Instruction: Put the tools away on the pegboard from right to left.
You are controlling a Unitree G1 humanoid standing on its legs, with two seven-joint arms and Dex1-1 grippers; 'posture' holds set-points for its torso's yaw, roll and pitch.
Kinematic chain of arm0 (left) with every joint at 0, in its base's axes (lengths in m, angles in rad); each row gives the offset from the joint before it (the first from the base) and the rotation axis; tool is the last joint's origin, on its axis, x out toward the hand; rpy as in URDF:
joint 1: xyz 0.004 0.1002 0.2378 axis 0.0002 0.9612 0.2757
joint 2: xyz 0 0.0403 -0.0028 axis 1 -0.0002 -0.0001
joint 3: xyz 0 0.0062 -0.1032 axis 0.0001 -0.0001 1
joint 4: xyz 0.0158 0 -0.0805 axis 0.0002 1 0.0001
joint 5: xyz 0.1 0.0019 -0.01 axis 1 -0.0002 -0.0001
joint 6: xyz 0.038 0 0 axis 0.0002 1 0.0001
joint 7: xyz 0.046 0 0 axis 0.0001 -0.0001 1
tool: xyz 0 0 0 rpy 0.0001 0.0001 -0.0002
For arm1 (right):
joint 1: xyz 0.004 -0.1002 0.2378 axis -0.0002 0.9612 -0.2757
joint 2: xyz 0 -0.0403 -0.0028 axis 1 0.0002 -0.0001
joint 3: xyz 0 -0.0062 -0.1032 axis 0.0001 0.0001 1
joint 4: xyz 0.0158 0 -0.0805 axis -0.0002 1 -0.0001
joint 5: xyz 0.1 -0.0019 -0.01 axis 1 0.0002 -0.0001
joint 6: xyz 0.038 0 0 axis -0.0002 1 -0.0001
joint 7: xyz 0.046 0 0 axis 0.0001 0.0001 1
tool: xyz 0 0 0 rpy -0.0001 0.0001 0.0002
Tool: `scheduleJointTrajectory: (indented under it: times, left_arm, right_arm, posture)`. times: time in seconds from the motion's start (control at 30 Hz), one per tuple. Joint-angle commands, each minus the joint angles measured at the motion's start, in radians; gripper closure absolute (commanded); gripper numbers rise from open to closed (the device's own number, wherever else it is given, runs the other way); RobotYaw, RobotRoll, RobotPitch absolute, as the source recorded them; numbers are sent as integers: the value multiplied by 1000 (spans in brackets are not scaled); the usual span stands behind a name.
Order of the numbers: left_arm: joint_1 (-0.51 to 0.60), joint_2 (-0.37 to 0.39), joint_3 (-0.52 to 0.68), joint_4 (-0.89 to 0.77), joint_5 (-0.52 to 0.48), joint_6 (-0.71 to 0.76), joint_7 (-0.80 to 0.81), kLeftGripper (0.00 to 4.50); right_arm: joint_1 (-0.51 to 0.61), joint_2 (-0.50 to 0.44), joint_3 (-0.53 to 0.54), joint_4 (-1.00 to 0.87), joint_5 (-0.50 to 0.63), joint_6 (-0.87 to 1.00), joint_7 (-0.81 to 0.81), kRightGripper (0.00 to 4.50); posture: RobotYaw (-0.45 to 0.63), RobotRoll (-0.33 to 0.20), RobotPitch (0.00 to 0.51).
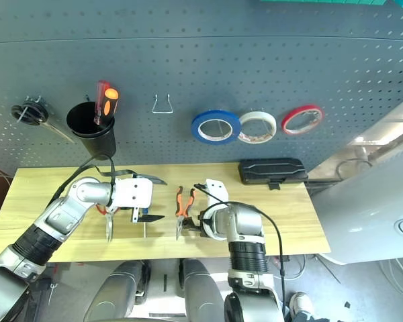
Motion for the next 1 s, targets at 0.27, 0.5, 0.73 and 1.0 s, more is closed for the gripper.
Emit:
scheduleJointTrajectory:
  times: [0.27,0.5,0.73,1.0]
  left_arm:
    - [28,3,0,-22,-20,-8,-7,0]
    - [36,2,3,-29,-23,-11,-3,0]
    - [33,-3,6,-24,-24,-11,2,0]
    - [33,-3,11,-18,-27,-11,6,0]
  right_arm:
    - [-68,11,-14,263,-15,-286,-54,30]
    - [-140,-5,7,468,-19,-440,-41,30]
    - [-148,-21,44,508,-12,-386,-19,975]
    - [-154,7,-1,405,23,-197,-56,3601]
  posture:
    - [41,0,277]
    - [46,0,272]
    - [50,0,265]
    - [42,0,257]
